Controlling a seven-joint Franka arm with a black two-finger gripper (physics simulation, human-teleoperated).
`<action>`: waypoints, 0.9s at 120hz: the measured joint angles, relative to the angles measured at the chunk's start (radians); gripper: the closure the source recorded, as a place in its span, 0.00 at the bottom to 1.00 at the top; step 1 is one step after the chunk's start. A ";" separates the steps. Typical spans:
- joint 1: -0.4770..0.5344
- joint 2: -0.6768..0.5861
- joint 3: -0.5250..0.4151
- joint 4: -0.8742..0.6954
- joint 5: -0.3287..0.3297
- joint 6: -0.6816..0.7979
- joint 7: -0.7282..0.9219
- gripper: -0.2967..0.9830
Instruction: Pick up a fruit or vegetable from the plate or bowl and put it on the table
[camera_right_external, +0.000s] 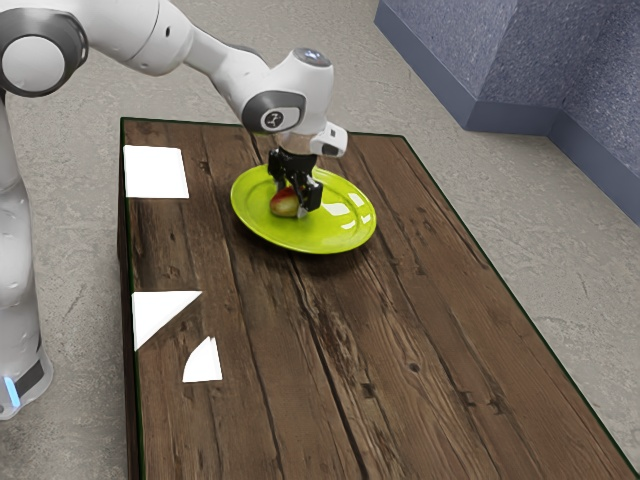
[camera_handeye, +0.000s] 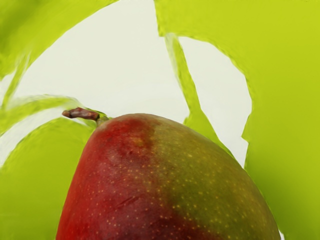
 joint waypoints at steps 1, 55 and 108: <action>0.000 0.000 0.000 0.000 0.000 0.000 -0.001 0.45; -0.089 -0.007 -0.088 0.168 0.020 0.016 -0.030 0.46; -0.283 0.360 -0.188 0.552 0.014 0.147 -0.078 0.38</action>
